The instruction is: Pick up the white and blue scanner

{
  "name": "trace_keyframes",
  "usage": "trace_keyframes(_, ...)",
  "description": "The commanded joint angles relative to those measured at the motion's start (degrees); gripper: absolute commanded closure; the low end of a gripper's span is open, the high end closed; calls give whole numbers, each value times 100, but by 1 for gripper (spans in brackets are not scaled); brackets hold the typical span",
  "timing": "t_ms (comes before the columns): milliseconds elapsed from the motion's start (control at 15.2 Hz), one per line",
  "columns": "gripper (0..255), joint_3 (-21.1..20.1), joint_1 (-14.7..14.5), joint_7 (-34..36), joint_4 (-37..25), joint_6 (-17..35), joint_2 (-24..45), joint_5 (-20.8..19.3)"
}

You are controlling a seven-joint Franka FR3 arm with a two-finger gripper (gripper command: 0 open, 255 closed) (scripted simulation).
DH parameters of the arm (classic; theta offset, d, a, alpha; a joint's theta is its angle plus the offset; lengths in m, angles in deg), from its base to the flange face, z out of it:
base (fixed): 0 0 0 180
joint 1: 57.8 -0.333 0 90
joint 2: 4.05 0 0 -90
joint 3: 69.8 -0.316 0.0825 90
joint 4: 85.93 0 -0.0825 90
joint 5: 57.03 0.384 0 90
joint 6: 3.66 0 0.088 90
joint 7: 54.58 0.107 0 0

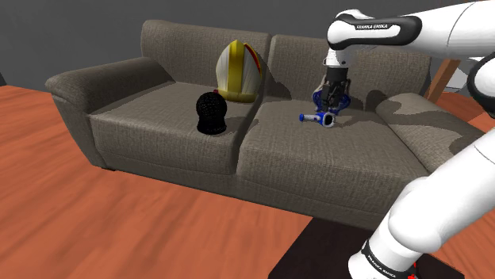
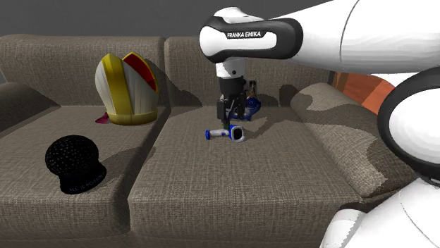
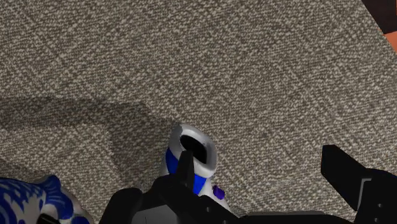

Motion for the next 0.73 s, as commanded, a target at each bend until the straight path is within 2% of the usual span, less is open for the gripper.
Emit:
trace_keyframes(0, 0, 195, 67, -300, -425, -91, 448, 4)
trace_keyframes(132, 0, 368, 152, -587, -837, -159, 907, 44)
trace_keyframes(198, 0, 369, 159, -596, -850, -162, 921, 46)
trace_keyframes(660, 0, 374, 169, -550, -215, 427, 871, 25)
